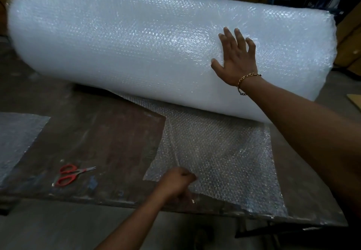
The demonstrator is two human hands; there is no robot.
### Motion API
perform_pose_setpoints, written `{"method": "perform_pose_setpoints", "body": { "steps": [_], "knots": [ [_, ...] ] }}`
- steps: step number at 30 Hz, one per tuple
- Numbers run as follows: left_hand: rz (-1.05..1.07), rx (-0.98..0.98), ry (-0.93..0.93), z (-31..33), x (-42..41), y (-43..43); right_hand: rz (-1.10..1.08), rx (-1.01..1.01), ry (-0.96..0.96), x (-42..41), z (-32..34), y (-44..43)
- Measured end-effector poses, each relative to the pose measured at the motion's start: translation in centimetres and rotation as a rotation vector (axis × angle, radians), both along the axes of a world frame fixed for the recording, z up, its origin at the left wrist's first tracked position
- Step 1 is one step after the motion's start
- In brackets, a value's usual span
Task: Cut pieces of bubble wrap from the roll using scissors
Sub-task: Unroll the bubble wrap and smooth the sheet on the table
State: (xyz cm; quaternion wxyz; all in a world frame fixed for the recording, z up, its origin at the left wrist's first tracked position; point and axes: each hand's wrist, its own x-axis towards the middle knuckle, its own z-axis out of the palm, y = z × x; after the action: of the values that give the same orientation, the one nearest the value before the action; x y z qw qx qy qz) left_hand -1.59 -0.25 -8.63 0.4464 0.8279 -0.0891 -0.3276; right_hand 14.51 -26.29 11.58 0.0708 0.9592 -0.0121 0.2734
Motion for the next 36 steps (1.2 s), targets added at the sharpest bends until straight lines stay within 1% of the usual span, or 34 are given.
{"method": "perform_pose_setpoints", "body": {
  "steps": [2, 3, 4, 5, 6, 8, 9, 11, 14, 18, 31, 34, 36],
  "knots": [
    [-0.045, 0.241, -0.434, -0.2, 1.8, -1.0, 0.001, 0.001, -0.008, 0.3, -0.1, -0.1],
    [-0.063, 0.326, -0.625, -0.4, 2.7, -1.5, -0.002, -0.001, -0.008, 0.5, -0.1, -0.2],
    [-0.102, 0.385, -0.77, -1.1, 3.6, -1.9, -0.003, -0.003, -0.009, 0.7, -0.2, -0.3],
    [-0.181, 0.438, -0.834, -2.1, 4.4, -2.2, -0.005, -0.006, -0.011, 1.0, -0.2, -0.6],
    [-0.26, 0.483, -0.842, -3.1, 5.2, -2.3, -0.005, -0.01, -0.015, 1.3, -0.2, -0.8],
    [-0.328, 0.535, -0.729, -5.5, 5.9, -1.6, 0.0, -0.013, -0.023, 1.7, -0.1, -1.0],
    [-0.309, 0.533, -0.708, -6.7, 5.9, -1.4, 0.002, -0.015, -0.021, 2.1, 0.1, -1.2],
    [-0.268, 0.514, -0.762, -8.1, 5.4, -1.1, -0.003, -0.017, -0.015, 3.0, 0.4, -1.7],
    [-0.259, 0.552, -0.789, -8.9, 5.2, -1.1, -0.002, -0.008, 0.001, 4.6, 1.2, -2.5],
    [-0.231, 0.545, -0.824, -8.6, 5.0, -1.0, 0.004, 0.008, 0.029, 7.2, 2.5, -3.9],
    [-0.23, 0.558, -0.812, -8.4, 4.7, -1.1, 0.047, 0.061, 0.089, 12.7, 5.4, -7.3],
    [-0.233, 0.548, -0.806, -8.4, 4.7, -1.1, 0.037, 0.041, 0.096, 13.5, 5.9, -7.6],
    [-0.242, 0.553, -0.795, -8.3, 4.7, -1.0, 0.018, -0.019, 0.053, 13.9, 6.1, -7.7]
  ]
}}
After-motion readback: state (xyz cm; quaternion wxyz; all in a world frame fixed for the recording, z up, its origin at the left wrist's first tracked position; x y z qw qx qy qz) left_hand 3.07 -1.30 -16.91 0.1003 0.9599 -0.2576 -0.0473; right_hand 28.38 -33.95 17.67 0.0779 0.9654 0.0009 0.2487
